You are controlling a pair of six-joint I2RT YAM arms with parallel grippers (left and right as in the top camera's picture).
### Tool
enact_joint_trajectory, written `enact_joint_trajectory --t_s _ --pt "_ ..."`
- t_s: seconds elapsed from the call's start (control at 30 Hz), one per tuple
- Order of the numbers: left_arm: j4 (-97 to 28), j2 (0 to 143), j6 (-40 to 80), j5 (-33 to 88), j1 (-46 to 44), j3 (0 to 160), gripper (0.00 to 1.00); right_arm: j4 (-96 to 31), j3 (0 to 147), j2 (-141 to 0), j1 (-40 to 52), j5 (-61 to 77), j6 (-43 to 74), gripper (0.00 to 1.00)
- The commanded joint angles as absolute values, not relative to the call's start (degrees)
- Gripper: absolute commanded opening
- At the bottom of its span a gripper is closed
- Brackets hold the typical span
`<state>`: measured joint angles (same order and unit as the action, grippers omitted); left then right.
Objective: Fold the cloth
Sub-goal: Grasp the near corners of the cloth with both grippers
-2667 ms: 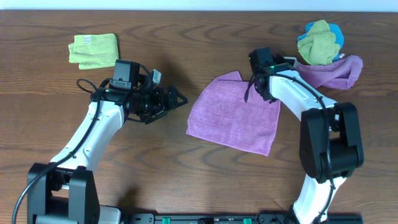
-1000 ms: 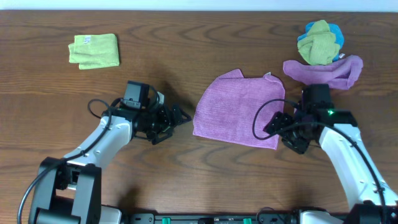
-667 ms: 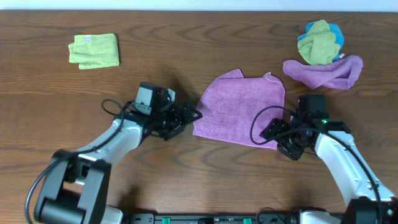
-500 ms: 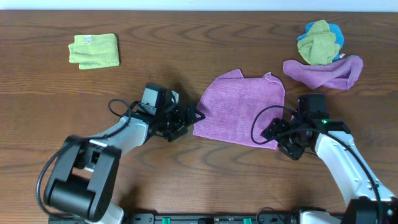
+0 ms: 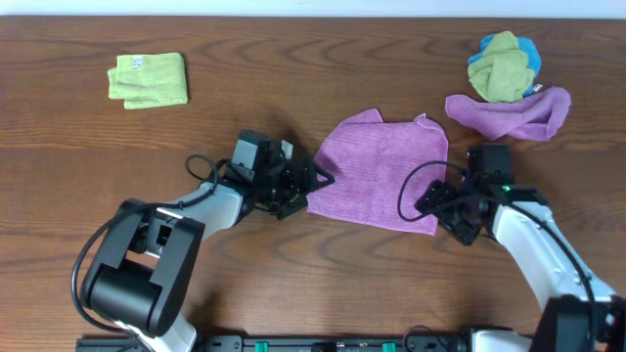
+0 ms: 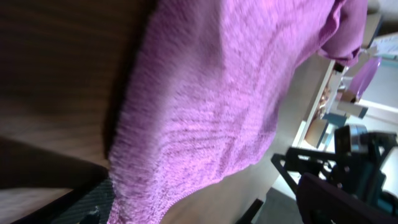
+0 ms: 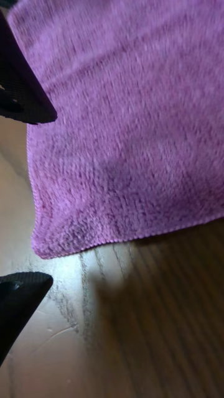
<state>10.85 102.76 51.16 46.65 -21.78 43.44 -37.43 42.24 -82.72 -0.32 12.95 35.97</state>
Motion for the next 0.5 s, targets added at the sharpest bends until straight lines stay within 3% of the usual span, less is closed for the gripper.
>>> enact_joint_trajectory --t_s 0.0,0.17,0.27,0.47 --pt "9.93 104.92 51.44 44.49 -23.18 43.05 0.99 -36.99 41.5 -84.84 -0.84 12.01 37.32 0.76" --pt "9.93 104.95 51.22 43.27 -24.05 43.05 0.75 -36.27 41.5 -86.15 -0.82 11.99 37.71 0.76" --pt "9.93 104.95 51.2 43.03 -24.1 43.05 0.5 -36.12 41.5 -86.56 -0.82 11.92 37.71 0.76" --pt "9.96 104.95 50.26 43.09 -24.08 43.05 0.22 -34.68 41.47 -88.42 -0.78 10.76 37.71 0.75"
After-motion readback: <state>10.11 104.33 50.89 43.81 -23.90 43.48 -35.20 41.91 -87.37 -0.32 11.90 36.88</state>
